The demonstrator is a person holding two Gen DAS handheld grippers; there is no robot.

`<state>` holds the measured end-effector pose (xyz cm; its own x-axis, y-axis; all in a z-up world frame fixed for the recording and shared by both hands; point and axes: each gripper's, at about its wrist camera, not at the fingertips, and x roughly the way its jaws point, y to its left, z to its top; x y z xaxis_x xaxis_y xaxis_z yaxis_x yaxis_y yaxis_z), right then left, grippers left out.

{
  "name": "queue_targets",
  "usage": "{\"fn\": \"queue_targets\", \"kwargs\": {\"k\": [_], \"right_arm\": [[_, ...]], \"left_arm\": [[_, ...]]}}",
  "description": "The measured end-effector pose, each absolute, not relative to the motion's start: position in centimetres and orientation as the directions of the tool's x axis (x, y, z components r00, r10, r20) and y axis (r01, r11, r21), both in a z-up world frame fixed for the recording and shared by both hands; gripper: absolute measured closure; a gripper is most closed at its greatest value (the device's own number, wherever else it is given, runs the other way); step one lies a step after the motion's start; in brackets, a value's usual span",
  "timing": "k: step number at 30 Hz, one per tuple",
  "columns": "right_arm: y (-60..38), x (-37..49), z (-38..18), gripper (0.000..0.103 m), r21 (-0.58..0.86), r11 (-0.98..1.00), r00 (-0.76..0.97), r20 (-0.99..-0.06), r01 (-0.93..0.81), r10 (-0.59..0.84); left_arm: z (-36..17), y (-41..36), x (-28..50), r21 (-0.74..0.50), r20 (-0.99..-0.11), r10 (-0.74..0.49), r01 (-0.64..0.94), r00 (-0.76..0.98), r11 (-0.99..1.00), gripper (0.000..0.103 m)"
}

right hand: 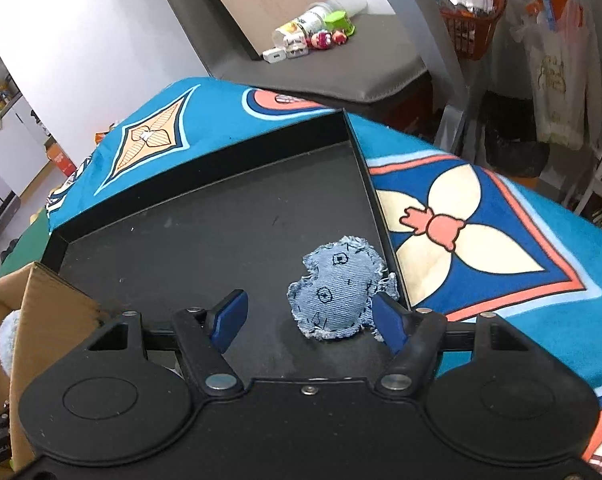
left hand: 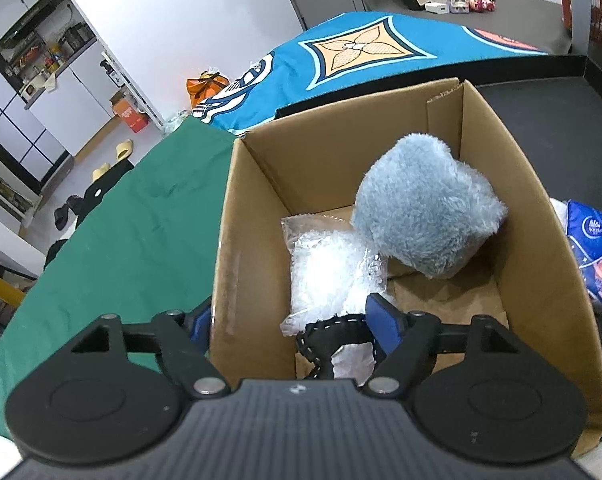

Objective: Organize soft objects
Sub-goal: 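Reach the right tool to the denim plush and grasp it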

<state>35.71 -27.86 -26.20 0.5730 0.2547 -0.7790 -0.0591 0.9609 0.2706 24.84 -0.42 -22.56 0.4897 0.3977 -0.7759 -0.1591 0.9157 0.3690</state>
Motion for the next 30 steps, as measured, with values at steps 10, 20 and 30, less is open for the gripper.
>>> {"fn": "queue_targets", "kwargs": {"k": [10,20,30], "right_arm": [[-26.4,36.3,-27.1,0.039,0.165,0.98,0.584,-0.787,-0.113,0.2],[-26.9,35.9,-26.4,0.072,0.115,0.981,0.578,-0.795,-0.155,0.185],[-26.7,34.1,-24.5,0.074,0.2,0.969,0.583,-0.773,-0.148,0.249]], "left_arm": [[-23.0,-0.7,25.7,0.379,-0.78,0.409,-0.162,0.474,0.911,0.022],[-23.0,-0.9,25.6,0.382,-0.776,0.409,-0.159,0.48,0.911,0.022],[-22.9,-0.6,24.2,0.365,-0.771,0.379,-0.131,0.512,0.922,0.022]]}}
